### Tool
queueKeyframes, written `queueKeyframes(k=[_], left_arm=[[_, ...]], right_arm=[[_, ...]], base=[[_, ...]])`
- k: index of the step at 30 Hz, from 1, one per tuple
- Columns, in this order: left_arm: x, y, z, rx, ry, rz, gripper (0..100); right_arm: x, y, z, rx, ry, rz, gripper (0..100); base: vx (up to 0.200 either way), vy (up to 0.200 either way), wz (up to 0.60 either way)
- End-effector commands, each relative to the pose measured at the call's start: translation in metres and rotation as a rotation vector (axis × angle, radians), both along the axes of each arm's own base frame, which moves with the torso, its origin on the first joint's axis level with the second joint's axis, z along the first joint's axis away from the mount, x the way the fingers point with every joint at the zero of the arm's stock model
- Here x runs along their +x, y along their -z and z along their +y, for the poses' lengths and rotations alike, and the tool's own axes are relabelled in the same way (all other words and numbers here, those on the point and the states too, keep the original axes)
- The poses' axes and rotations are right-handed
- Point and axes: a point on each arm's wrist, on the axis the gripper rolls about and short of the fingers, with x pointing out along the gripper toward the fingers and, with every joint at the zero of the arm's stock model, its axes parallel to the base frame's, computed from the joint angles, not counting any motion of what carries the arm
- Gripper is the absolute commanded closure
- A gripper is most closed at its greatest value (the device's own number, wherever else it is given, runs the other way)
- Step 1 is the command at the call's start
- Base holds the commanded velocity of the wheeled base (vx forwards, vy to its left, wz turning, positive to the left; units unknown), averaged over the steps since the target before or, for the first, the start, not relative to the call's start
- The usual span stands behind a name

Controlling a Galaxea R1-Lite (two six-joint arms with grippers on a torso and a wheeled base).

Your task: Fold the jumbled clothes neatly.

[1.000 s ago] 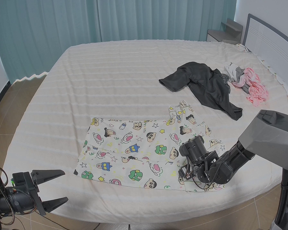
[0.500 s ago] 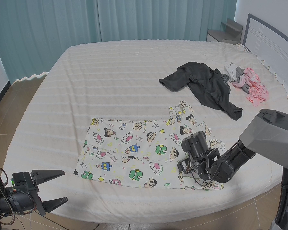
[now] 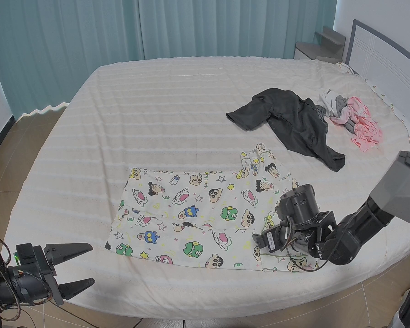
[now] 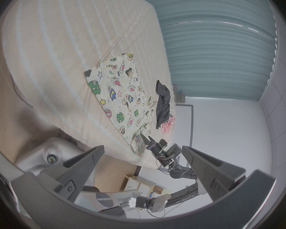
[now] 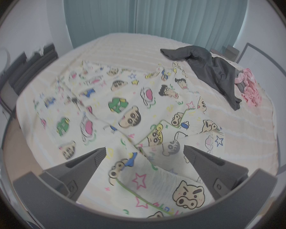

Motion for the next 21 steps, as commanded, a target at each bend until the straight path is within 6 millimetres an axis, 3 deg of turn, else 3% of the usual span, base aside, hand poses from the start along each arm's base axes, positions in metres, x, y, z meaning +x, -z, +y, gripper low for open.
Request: queueKeyframes(k=[1, 5, 8, 9, 12, 17, 21], left_arm=[[0.007, -0.014, 0.000, 0.058, -0.017, -0.100, 0], [0.026, -0.042, -0.001, 0.143, -0.009, -0.250, 0], [0.051, -0.046, 0.000, 0.258, 0.021, -0.283, 0], [0.068, -0.044, 0.002, 0.346, 0.043, -0.298, 0], [0.103, -0.029, 0.011, 0.528, 0.096, -0.318, 0], [0.152, 0.004, 0.015, 0.708, 0.226, -0.323, 0], [0.184, 0.026, 0.014, 0.789, 0.297, -0.328, 0]], right_arm=[[-0.018, -0.035, -0.012, 0.147, 0.010, -0.080, 0], [-0.037, -0.052, -0.033, 0.245, 0.073, -0.118, 0], [-0.058, -0.063, -0.047, 0.319, 0.103, -0.142, 0], [-0.071, -0.068, -0.056, 0.369, 0.123, -0.155, 0], [-0.096, -0.071, -0.077, 0.431, 0.173, -0.170, 0], [-0.112, -0.078, -0.116, 0.528, 0.260, -0.239, 0], [-0.122, -0.080, -0.133, 0.572, 0.268, -0.266, 0]], base=[[0.000, 0.000, 0.00], [0.000, 0.000, 0.00], [0.000, 0.000, 0.00], [0.000, 0.000, 0.00], [0.000, 0.000, 0.00], [0.000, 0.000, 0.00], [0.000, 0.000, 0.00]])
